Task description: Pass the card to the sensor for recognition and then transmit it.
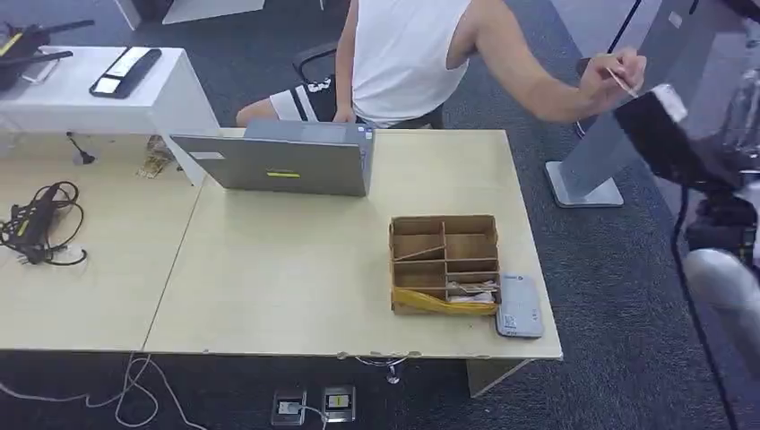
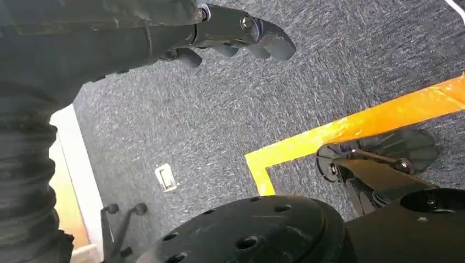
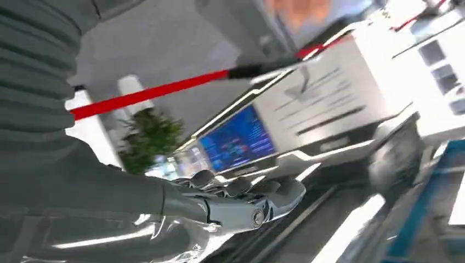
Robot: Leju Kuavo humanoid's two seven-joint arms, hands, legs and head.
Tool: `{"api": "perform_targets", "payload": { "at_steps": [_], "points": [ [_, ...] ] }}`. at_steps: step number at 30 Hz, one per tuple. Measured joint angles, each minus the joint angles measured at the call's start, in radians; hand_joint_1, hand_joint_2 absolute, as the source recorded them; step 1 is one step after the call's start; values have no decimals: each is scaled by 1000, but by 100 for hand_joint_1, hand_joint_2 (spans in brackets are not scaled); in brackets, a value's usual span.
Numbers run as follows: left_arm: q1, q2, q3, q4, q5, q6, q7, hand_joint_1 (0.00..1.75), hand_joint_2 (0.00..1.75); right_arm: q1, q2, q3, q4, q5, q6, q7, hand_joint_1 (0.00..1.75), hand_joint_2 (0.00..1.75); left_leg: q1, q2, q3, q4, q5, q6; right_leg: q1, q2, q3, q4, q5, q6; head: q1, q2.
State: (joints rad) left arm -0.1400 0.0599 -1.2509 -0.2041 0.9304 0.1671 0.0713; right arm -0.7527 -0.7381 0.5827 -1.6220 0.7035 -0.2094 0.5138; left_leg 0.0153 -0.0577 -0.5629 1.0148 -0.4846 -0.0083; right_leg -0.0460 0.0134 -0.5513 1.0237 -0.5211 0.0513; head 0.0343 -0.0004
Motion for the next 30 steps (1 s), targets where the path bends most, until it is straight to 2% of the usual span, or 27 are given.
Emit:
{"api": "perform_targets", "payload": {
  "at_steps": [4, 8, 13, 17, 20, 21, 22, 23, 24, 30],
  "points": [
    [1, 2, 0, 0, -6, 0, -9, 0, 175, -22, 64, 164, 1, 20, 38, -35, 0, 175, 1, 0, -1, 0, 1, -1, 0, 0, -1, 0, 0, 0, 0, 0],
    [1, 3, 0, 0, -11, 0, -10, 0, 175, -27, 114, 270, 15, 22, 38, -53, 0, 175, 1, 0, -1, 0, 1, -1, 0, 0, -1, 0, 0, 0, 0, 0],
    [2, 4, 0, 0, -13, -1, -10, 0, 175, -36, 139, 335, 34, 21, 34, -58, 0, 175, 1, 0, -1, 0, 0, -1, 0, 1, -1, -1, 0, 0, 0, 0],
    [2, 8, 0, 0, -13, -38, -10, 0, 175, -38, 150, 358, 50, 20, 22, -69, 3, 175, 1, 0, -1, 0, 0, -1, 0, 1, -2, -1, 0, 0, 0, 0],
    [2, 10, 0, 0, -13, -41, -10, 0, 175, -40, 156, 369, 60, 20, 11, -73, 5, 175, 1, 1, -1, 0, 0, -1, 1, 1, -2, -1, 0, 0, 0, 0],
    [2, 10, 0, 0, -13, -41, -10, 0, 175, -41, 158, 373, 62, 20, 6, -75, 19, 175, 1, 1, -1, 0, 0, -1, 1, 1, -2, 0, 0, 0, 0, 0],
    [2, 10, 0, 0, -12, -41, -10, 0, 175, -41, 160, 378, 64, 20, 1, -76, 49, 175, 1, 1, -1, 0, 0, -1, 1, 1, -2, 0, 0, 0, 0, 0],
    [2, 10, 0, 0, -12, -41, -10, 0, 175, -42, 162, 382, 67, 20, -3, -76, 162, 175, 1, 1, -1, 0, 0, -1, 1, 1, -2, 0, 0, 0, 0, 0],
    [2, 11, 0, 0, -12, -41, -10, 0, 175, -42, 164, 384, 71, 20, -8, -76, 175, 175, 1, 1, -1, 0, 0, -1, 1, 1, -2, 0, 0, 0, 0, 0],
    [2, 12, 0, 0, -13, -41, -10, 0, 175, -42, 174, 385, 90, 22, -38, -76, 175, 175, 1, 1, -1, 0, 0, -1, 0, 1, -2, -1, 0, 0, 0, 0]
  ]
}}
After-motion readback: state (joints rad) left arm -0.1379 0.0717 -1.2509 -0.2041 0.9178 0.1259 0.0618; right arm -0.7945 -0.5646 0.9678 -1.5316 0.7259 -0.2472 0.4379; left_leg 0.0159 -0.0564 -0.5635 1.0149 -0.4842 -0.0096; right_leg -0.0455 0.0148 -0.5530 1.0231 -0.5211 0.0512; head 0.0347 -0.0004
